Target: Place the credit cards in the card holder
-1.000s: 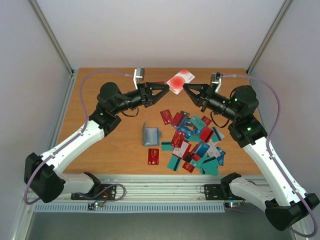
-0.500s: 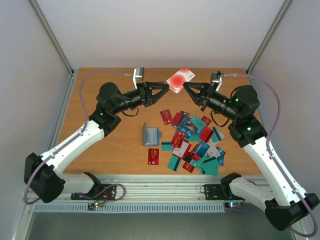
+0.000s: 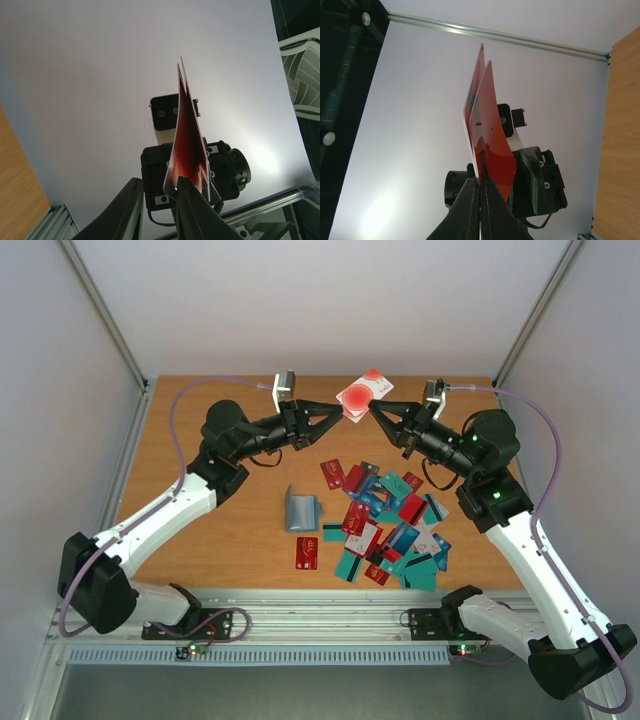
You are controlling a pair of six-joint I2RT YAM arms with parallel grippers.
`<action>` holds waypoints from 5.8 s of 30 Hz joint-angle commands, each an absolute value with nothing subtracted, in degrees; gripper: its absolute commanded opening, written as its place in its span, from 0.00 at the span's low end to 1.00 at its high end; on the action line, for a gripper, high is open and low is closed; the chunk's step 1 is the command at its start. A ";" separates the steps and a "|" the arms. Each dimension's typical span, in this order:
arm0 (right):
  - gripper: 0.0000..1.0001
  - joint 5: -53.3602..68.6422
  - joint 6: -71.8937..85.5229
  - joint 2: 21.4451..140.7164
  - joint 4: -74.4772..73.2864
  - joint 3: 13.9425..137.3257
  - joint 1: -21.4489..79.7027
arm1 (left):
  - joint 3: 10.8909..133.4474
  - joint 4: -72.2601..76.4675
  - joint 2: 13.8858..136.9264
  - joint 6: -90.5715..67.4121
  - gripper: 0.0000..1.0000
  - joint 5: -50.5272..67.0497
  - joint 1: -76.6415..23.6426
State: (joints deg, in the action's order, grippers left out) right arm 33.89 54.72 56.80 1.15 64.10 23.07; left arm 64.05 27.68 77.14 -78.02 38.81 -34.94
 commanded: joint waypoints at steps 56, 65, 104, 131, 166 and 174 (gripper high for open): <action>0.90 34.21 37.63 57.83 -17.05 60.35 21.63 | 79.20 -7.12 82.55 -61.20 0.00 35.17 -31.71; 0.88 36.64 42.81 62.02 -8.23 64.27 21.21 | 77.53 4.60 80.50 -72.18 0.00 35.85 -30.33; 0.01 50.44 49.73 75.00 13.59 65.72 17.08 | 72.16 -2.91 76.18 -63.55 0.56 40.00 -29.49; 0.01 52.76 11.56 75.29 -38.78 70.19 17.94 | 75.31 -48.67 79.95 -20.41 0.32 35.75 -28.04; 0.01 47.55 0.92 87.79 -49.04 71.27 22.11 | 80.61 -58.29 101.04 -24.70 0.26 3.29 -37.77; 0.01 47.42 0.93 93.56 -47.66 75.46 25.74 | 73.83 -55.63 96.53 -25.72 0.23 3.96 -33.91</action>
